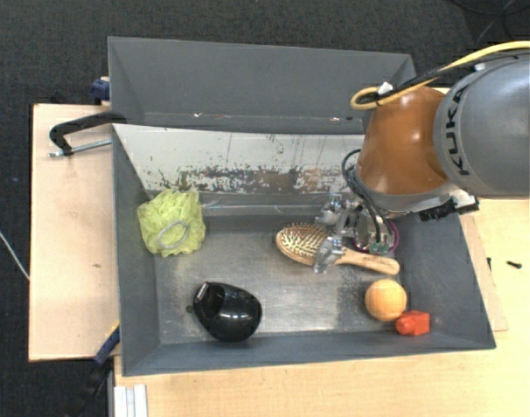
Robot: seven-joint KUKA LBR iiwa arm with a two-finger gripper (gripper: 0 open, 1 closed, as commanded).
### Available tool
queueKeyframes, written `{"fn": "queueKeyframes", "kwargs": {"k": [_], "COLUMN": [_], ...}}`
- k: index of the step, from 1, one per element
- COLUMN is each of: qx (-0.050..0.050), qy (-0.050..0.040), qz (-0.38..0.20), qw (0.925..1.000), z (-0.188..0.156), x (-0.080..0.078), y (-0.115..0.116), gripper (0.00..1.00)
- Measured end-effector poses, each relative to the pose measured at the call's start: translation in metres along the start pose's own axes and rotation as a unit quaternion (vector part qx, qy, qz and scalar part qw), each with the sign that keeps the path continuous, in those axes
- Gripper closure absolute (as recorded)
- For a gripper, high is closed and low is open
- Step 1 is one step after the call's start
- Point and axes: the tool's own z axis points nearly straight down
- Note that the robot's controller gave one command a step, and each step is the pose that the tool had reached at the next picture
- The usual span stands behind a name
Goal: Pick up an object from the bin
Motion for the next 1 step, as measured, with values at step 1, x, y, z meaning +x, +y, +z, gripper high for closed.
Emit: {"fn": "queueKeyframes", "kwargs": {"k": [1], "qx": [0.000], "qy": [0.0033], "qz": [0.000], "qw": [1.0000], "z": [-0.0094], "x": [0.0014], "y": [0.0001], "gripper": [1.00]}}
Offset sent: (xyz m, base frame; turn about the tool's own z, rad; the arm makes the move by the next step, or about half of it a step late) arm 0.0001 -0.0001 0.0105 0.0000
